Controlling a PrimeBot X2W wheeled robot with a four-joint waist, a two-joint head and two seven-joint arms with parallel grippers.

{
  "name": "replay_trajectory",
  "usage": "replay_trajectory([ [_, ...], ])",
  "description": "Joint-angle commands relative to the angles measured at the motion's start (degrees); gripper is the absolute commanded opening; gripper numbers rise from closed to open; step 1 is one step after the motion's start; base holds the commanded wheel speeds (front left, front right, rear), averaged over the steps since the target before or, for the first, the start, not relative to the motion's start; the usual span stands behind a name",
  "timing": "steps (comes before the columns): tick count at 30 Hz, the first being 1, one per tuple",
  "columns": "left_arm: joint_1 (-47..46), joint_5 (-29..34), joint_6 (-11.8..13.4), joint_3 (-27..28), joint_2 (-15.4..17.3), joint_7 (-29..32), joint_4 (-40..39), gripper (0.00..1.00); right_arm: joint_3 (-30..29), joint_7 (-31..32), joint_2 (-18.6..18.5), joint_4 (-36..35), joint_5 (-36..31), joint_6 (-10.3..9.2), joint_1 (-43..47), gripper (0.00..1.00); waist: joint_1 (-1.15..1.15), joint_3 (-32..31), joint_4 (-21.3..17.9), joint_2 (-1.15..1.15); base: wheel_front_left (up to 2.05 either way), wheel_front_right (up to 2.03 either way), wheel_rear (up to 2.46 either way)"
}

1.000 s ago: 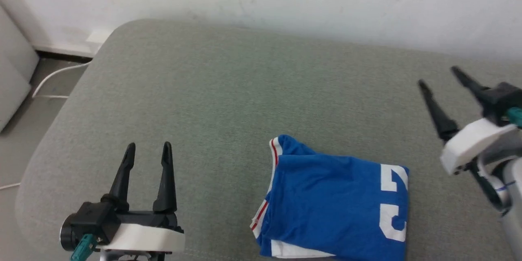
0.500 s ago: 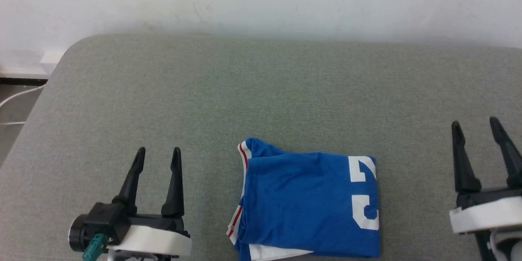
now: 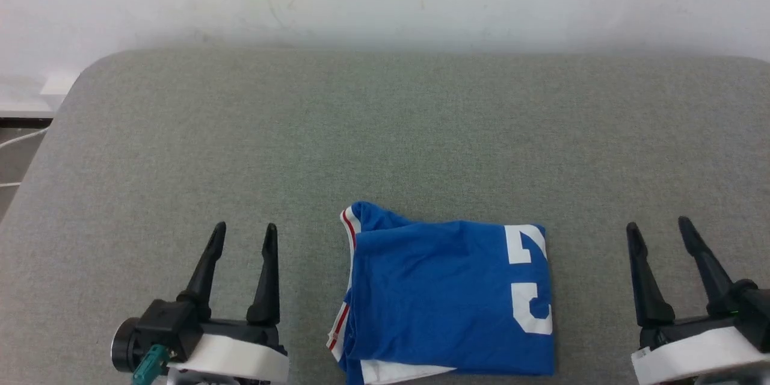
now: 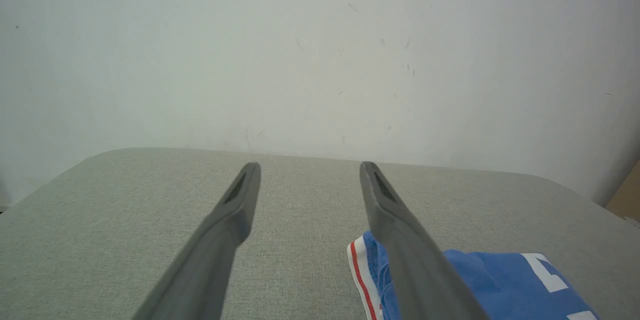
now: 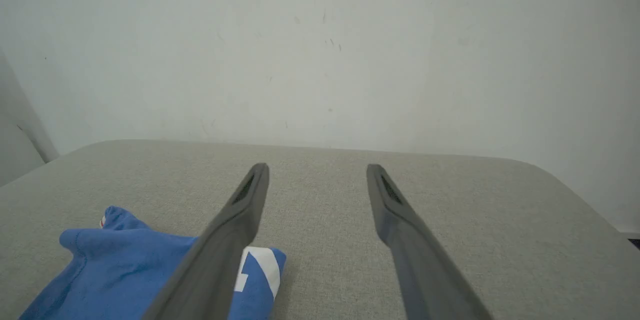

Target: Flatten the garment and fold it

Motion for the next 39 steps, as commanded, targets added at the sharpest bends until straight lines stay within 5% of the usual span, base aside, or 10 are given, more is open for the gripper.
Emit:
replay_trajectory([
  [1, -0.6, 0.6, -0.3, -0.3, -0.1, -0.3, 0.0, 1.0, 0.3, 1.8, -0.3, 0.2, 1.5, -0.06, 0.3, 1.0, 0.0, 0.5, 0.2, 0.0, 0.0, 0.0, 0.0],
  [14, -4.0, 1.1, -0.6, -2.2, -0.1, -0.3, 0.0, 1.0, 6.0, 33.3, -6.6, 5.8, 30.0, -0.06, -4.7, 1.0, 0.0, 6.7, 3.9, 0.0, 0.0, 0.0, 0.0],
  [26, -6.0, 1.1, -0.1, -3.6, -0.1, -0.3, 0.3, 1.0, 11.8, 41.1, -5.6, 19.1, 31.5, -0.06, -11.8, 1.0, 0.0, 8.8, 7.6, 0.0, 0.0, 0.0, 0.0],
  [27, -6.0, 1.1, 0.0, -3.7, -0.1, -0.3, 0.3, 1.0, 12.6, 40.8, -5.5, 19.8, 31.4, -0.06, -12.3, 0.41, 0.0, 8.9, 7.6, 0.0, 0.0, 0.0, 0.0],
  [28, -5.9, 1.1, 0.1, -3.8, -0.1, -0.3, 0.3, 1.0, 13.2, 40.2, -5.6, 20.4, 31.2, -0.06, -12.7, 0.0, 0.0, 8.8, 7.7, 0.0, 0.0, 0.0, 0.0],
  [33, -5.7, 0.6, 0.3, -4.4, -0.1, -0.3, 0.6, 1.0, 15.2, 35.8, -7.3, 21.8, 29.1, -0.06, -15.2, 0.0, 0.0, 8.0, 6.0, 0.0, 0.0, 0.0, 0.0],
  [39, -5.8, 0.3, 0.3, -5.6, -0.1, -0.3, 0.3, 1.0, 18.6, 33.4, -14.3, 19.8, 20.2, -0.06, -19.5, 0.0, 0.0, 7.4, 0.5, 0.0, 0.0, 0.0, 0.0],
])
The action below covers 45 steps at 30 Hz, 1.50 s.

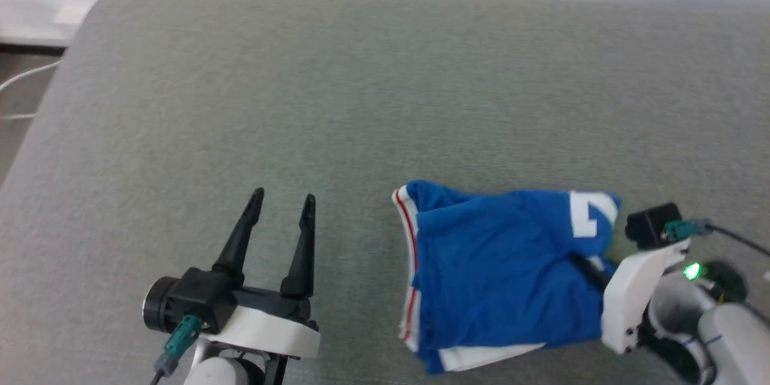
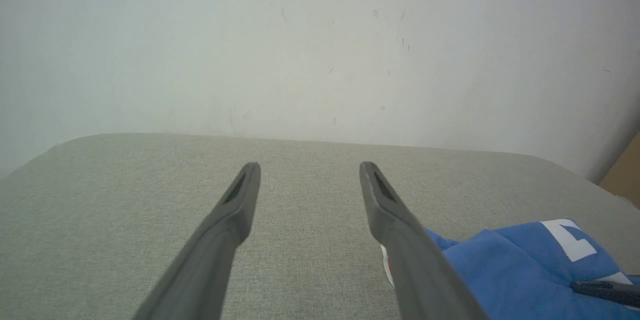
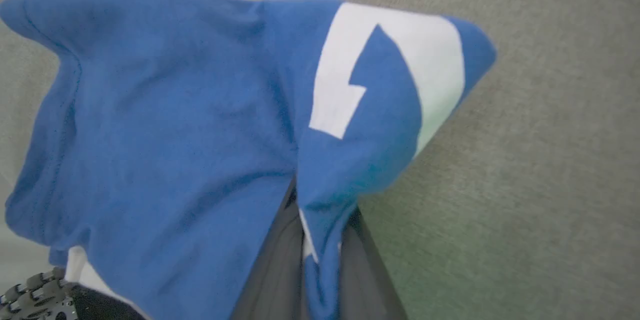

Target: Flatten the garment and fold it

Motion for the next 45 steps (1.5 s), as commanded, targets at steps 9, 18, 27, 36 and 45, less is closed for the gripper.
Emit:
replay_trajectory([
  [9, -3.4, -1.1, 0.8, -4.1, -0.1, -0.3, -0.3, 1.0, 6.3, 4.5, -14.2, -6.2, -9.5, -0.13, -11.3, 0.0, 0.0, 3.4, -14.6, 0.0, 0.0, 0.0, 0.0],
  [18, -11.4, 0.2, 0.2, -7.0, -0.1, -0.3, -0.2, 1.0, 9.3, 2.4, -27.9, -3.2, -11.9, -0.13, -21.6, 0.0, 0.0, 13.5, -20.6, 0.0, 0.0, 0.0, 0.0],
  [27, -16.9, 1.5, -0.8, -6.4, -0.1, -0.3, -2.3, 1.0, 3.2, -7.5, -33.2, 9.4, -13.8, -0.13, -22.8, 0.0, 0.0, 21.6, -18.1, 0.0, 0.0, 0.0, 0.0],
  [36, -18.7, 2.7, -1.3, -5.1, -0.1, -0.3, -1.5, 1.0, -6.4, -16.6, -32.4, 21.0, -20.5, -0.13, -23.8, 0.0, 0.0, 26.2, -15.0, 0.0, 0.0, 0.0, 0.0],
  [45, -17.6, 2.4, -1.6, -3.6, -0.1, -0.3, -0.5, 1.0, -11.8, -20.5, -28.8, 26.4, -24.8, -0.13, -25.3, 1.0, 0.0, 23.5, -14.4, 0.0, 0.0, 0.0, 0.0],
])
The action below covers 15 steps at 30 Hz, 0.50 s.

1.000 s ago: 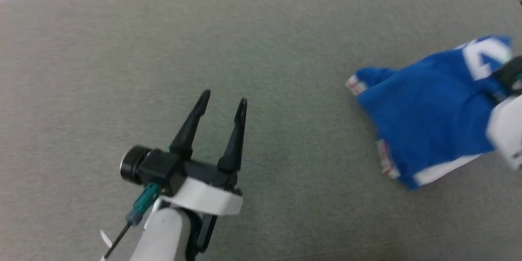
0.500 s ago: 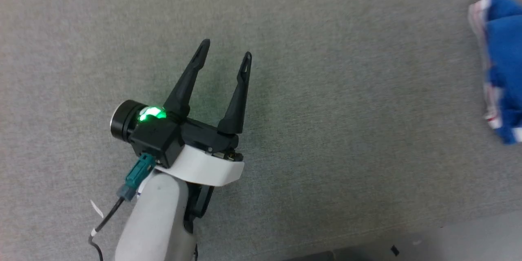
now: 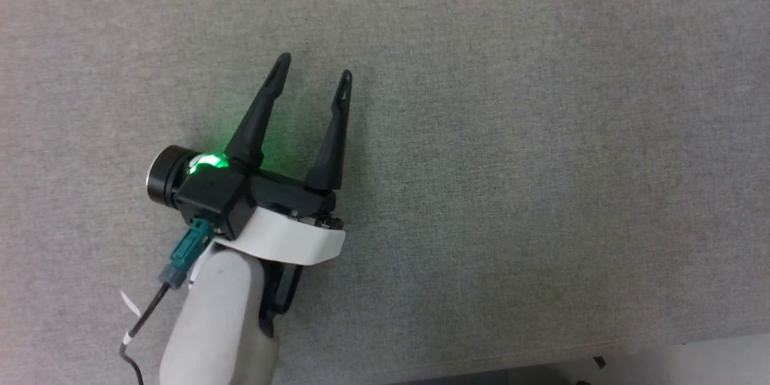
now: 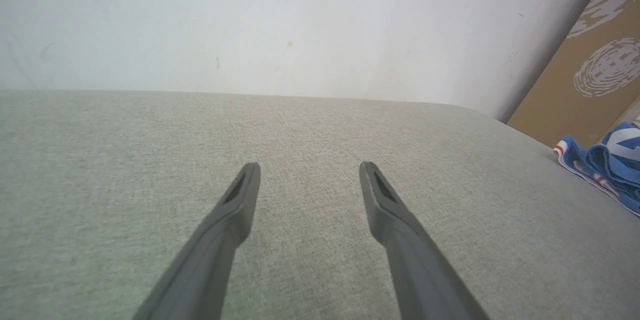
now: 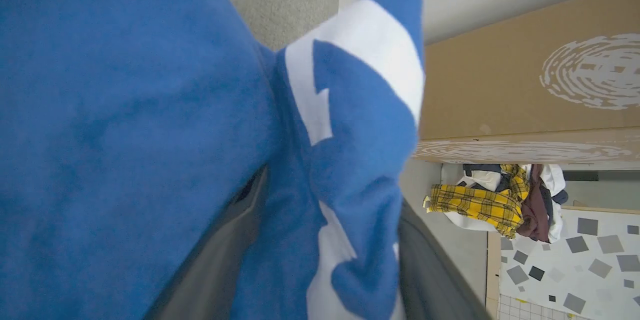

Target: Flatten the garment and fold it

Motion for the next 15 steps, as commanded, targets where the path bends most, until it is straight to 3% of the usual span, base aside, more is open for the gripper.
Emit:
replay_trajectory([
  [1, 0.6, 0.0, -0.5, 0.4, 0.0, -0.3, 0.5, 1.0, -0.5, -0.3, 0.3, 0.3, -0.7, -0.13, -1.0, 1.0, 0.0, -2.5, -0.5, 0.01, 0.0, 0.0, 0.0],
  [8, 4.5, -1.3, 0.1, 1.2, 0.0, -0.3, 1.2, 1.0, -0.6, -0.9, 1.5, -0.1, -2.6, -0.13, -2.7, 1.0, 0.0, -11.6, -1.6, 0.01, 0.0, 0.0, 0.0],
  [15, 9.7, -2.5, 1.0, 2.6, 0.0, -0.3, 1.4, 1.0, 1.0, -2.8, 4.9, -5.1, 0.4, -0.13, -3.7, 1.0, 0.0, -20.8, -1.1, 0.01, 0.0, 0.0, 0.0],
])
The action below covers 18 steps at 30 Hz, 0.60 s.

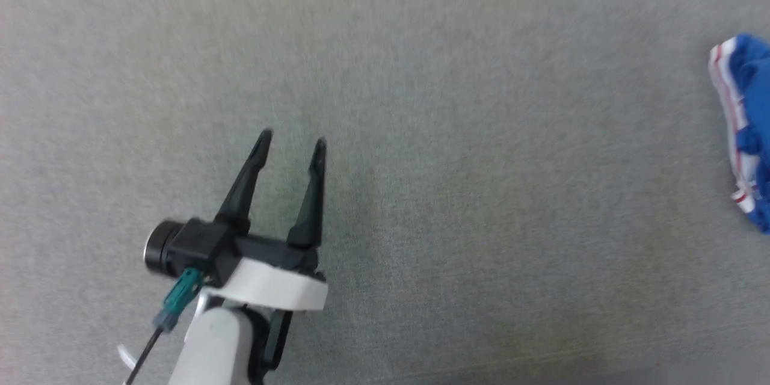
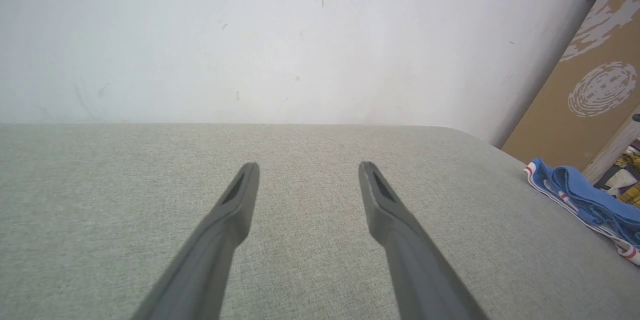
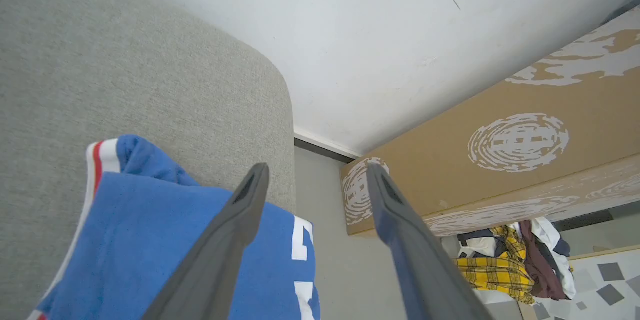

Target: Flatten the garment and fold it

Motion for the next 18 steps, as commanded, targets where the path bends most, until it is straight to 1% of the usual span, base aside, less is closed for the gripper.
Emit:
replay_trajectory([
  [1, 1.3, -0.5, 0.6, 0.6, 0.0, -0.3, 0.0, 1.0, 0.3, -0.8, 1.4, -1.4, 1.0, -0.13, -0.7, 1.0, 0.01, -8.3, -0.3, 0.0, 0.0, 0.0, 0.0],
  [3, 2.6, -0.9, 1.0, 1.4, 0.0, -0.3, -0.1, 1.0, 0.0, -2.1, 3.5, -3.9, 2.6, -0.13, 0.0, 1.0, 0.01, -10.3, 0.2, 0.0, 0.0, 0.0, 0.0],
  [6, 4.6, -1.5, 1.7, 3.0, 0.0, -0.3, -0.4, 1.0, -1.2, -3.9, 7.7, -8.1, 5.1, -0.13, 2.2, 1.0, 0.01, -12.7, 0.9, 0.0, 0.0, 0.0, 0.0],
  [13, 8.0, -1.1, 3.5, 5.9, 0.0, -0.3, -0.1, 1.0, -6.0, -8.4, 19.4, -18.1, 8.4, -0.13, 11.3, 1.0, 0.01, -16.6, 2.6, 0.0, 0.0, 0.0, 0.0],
  [18, 9.1, -1.5, 4.2, 6.0, 0.0, -0.3, 0.8, 1.0, -6.5, -11.0, 27.4, -24.7, 8.8, -0.13, 19.7, 1.0, 0.01, -17.6, 4.1, 0.0, 0.0, 0.0, 0.0],
])
